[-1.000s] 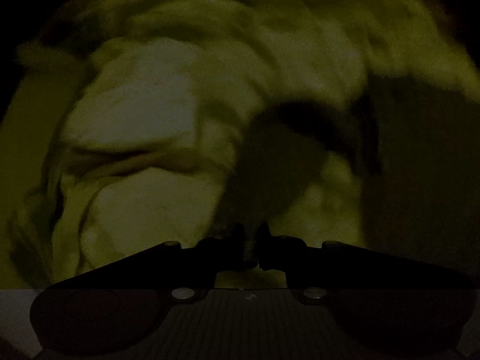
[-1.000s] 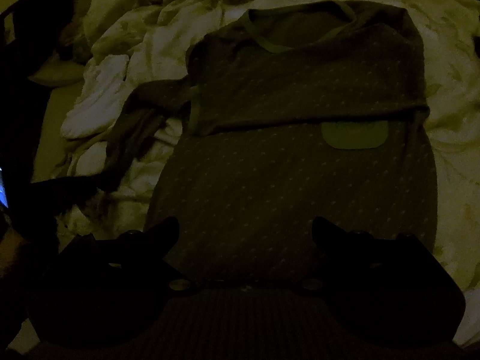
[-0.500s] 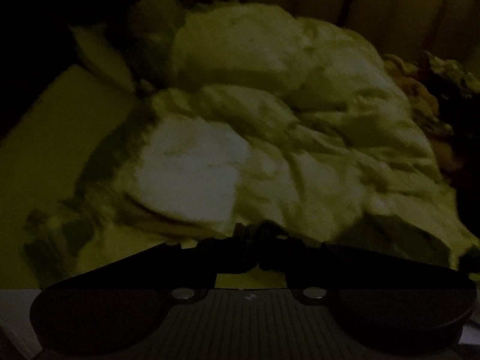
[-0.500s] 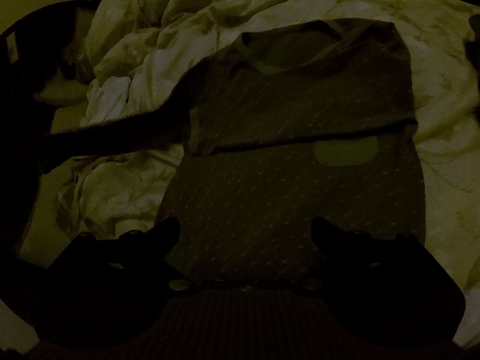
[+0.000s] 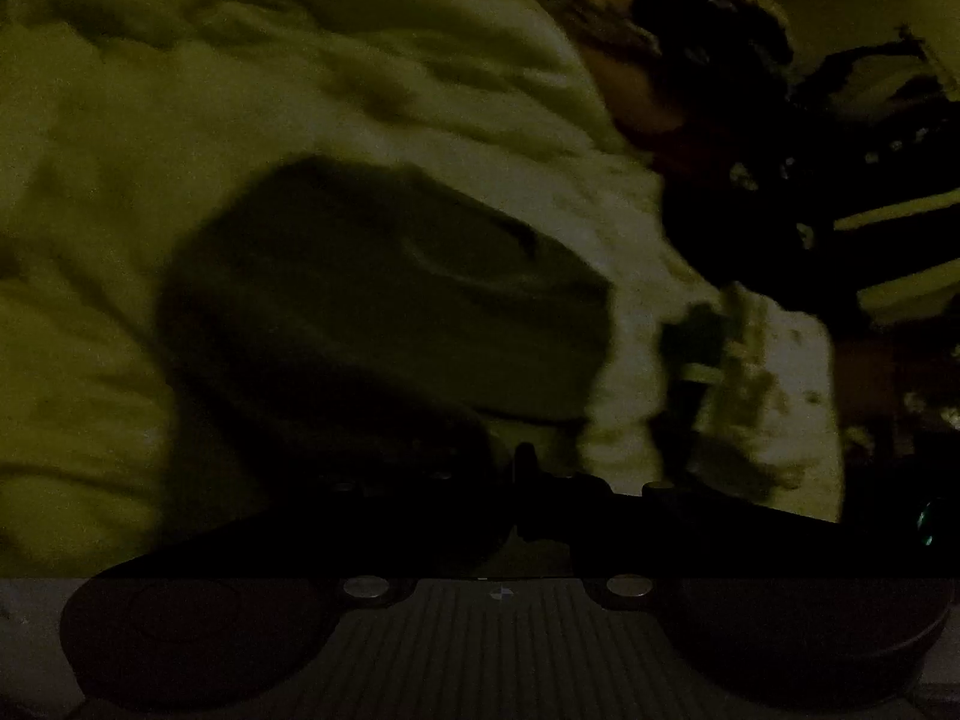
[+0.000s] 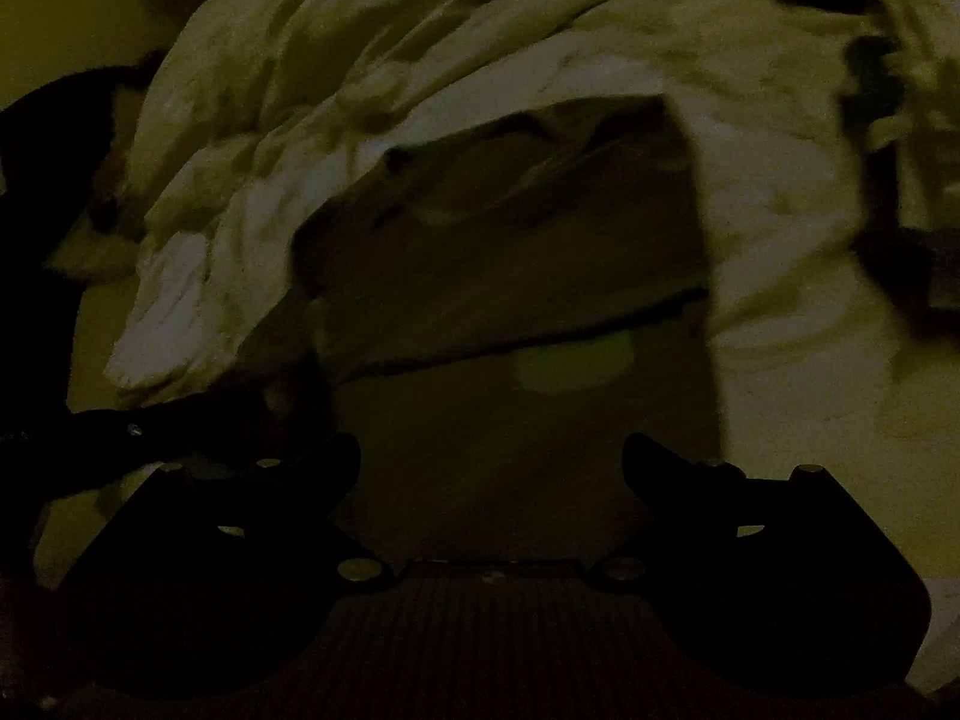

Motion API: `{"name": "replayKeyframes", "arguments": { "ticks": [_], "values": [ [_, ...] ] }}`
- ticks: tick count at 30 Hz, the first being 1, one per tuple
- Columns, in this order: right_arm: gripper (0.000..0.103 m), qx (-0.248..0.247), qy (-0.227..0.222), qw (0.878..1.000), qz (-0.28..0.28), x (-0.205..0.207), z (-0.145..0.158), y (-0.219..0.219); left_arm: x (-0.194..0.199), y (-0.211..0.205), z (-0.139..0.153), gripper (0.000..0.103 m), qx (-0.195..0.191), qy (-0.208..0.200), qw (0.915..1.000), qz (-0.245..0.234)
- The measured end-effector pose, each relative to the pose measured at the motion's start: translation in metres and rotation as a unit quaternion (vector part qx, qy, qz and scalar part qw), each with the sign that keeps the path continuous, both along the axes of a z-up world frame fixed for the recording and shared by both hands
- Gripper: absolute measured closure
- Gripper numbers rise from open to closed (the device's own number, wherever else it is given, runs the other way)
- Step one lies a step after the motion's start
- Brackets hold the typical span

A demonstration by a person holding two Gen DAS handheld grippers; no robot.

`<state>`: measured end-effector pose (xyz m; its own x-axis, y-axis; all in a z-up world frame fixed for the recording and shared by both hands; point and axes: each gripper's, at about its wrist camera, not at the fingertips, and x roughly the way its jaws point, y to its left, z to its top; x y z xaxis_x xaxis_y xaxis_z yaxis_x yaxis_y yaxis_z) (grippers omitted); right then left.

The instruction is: Fold small clothes

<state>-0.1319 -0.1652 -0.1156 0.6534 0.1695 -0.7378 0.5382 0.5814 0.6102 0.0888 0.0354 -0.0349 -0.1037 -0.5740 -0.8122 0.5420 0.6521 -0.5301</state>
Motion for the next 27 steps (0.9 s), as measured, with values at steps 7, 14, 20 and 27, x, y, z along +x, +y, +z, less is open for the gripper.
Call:
{"name": "replayKeyframes", "arguments": {
  "ticks": [7, 14, 20, 27],
  "values": [
    [0.008, 0.005, 0.016, 0.999, -0.039, -0.026, -0.016, -0.026, -0.039, -0.042, -0.063, 0.0, 0.119, 0.037, 0.9892, -0.076],
    [0.009, 0.036, 0.008, 0.999, -0.027, -0.028, -0.033, -0.024, -0.016, -0.001, -0.079, 0.0, 0.201, -0.042, 0.9765, -0.066],
    [0.018, 0.046, 0.003, 0.999, 0.025, -0.009, -0.046, -0.006, 0.04, 0.049, -0.07, 0.0, 0.223, -0.068, 0.972, 0.031],
    [0.039, 0.073, 0.019, 0.997, 0.033, 0.006, -0.075, 0.008, 0.089, 0.047, -0.057, 0.0, 0.182, -0.093, 0.9742, 0.096]
  ]
}}
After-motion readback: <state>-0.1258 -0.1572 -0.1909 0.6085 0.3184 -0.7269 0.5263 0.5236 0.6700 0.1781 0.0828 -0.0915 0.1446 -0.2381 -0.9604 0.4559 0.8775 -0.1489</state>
